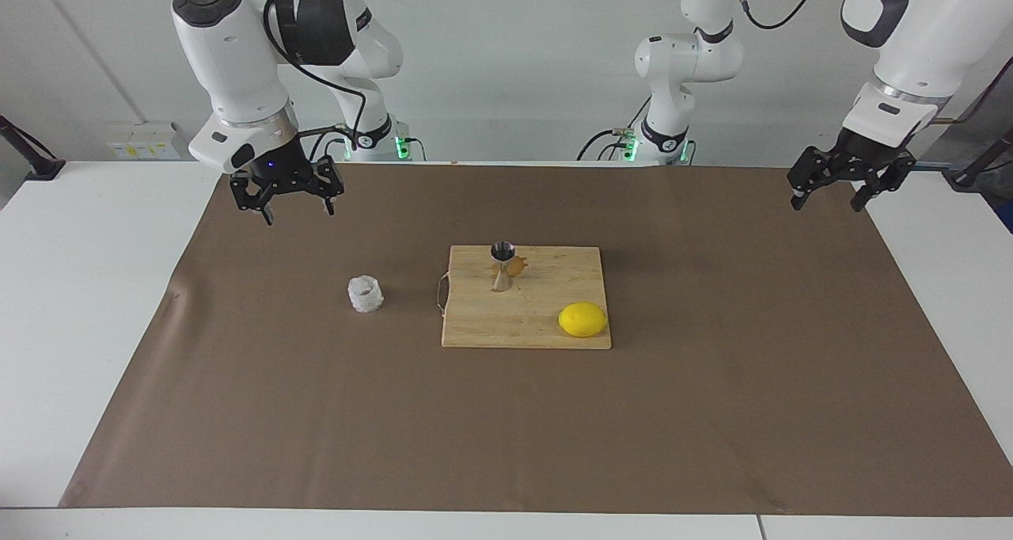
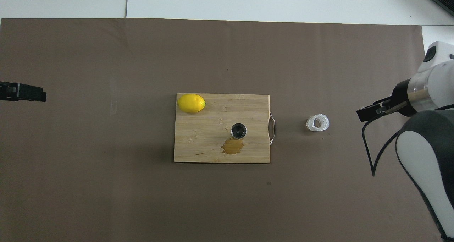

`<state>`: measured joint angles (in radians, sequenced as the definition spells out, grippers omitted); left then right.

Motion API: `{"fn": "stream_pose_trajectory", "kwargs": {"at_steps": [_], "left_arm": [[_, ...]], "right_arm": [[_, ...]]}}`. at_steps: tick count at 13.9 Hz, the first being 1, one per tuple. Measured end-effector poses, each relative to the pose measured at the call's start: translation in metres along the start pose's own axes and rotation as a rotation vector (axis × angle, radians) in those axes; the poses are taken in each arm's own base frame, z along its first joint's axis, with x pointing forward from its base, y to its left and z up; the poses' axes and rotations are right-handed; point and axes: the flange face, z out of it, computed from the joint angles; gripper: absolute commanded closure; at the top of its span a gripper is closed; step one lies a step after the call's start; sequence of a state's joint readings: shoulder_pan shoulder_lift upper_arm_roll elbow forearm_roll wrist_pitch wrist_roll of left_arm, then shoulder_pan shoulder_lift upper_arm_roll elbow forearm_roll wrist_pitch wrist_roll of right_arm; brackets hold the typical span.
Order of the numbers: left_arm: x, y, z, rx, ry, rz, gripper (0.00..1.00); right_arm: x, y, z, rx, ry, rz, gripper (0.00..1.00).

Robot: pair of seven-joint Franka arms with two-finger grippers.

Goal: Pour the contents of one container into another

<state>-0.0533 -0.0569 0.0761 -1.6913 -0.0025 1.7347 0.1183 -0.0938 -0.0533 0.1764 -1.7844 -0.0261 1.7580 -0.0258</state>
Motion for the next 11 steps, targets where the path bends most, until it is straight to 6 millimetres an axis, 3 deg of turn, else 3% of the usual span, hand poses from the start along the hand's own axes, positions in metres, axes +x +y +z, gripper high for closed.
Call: {"fn": "stream_pose_trajectory", "kwargs": {"at_steps": [4, 11], "left_arm": [[0.007, -0.003, 0.001, 0.006, 0.039, 0.003, 0.0], [0.011, -0.006, 0.007, 0.009, 0.049, 0.0, 0.0]], "right_arm": [[-0.003, -0.006, -0.037, 0.0, -0.018, 0.241, 0.0], [0.001, -0.004, -0.039, 0.001, -0.049, 0.281, 0.0]]}}
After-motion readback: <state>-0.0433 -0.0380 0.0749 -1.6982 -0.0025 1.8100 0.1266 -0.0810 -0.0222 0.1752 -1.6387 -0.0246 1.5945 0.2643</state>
